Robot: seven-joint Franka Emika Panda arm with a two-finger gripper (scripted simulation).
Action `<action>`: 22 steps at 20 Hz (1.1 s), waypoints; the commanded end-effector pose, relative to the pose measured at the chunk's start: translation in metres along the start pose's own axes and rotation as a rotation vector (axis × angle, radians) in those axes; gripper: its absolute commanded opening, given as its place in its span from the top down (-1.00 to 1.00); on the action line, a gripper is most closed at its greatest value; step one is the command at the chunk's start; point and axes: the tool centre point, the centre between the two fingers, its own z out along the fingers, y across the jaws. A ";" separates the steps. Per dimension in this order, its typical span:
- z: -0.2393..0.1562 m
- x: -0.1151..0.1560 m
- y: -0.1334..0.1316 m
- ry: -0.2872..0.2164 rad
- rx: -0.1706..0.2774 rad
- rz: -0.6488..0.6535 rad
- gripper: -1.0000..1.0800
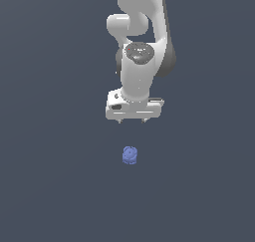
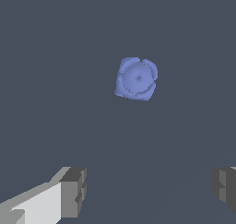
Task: Pick up the object and move it to a goal position.
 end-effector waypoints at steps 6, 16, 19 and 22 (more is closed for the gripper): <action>0.010 0.014 0.002 0.004 0.004 0.028 -0.92; 0.049 0.058 0.007 0.016 0.020 0.123 -0.92; 0.062 0.070 0.008 0.020 0.024 0.151 -0.92; 0.073 0.079 0.010 0.023 0.028 0.174 -0.92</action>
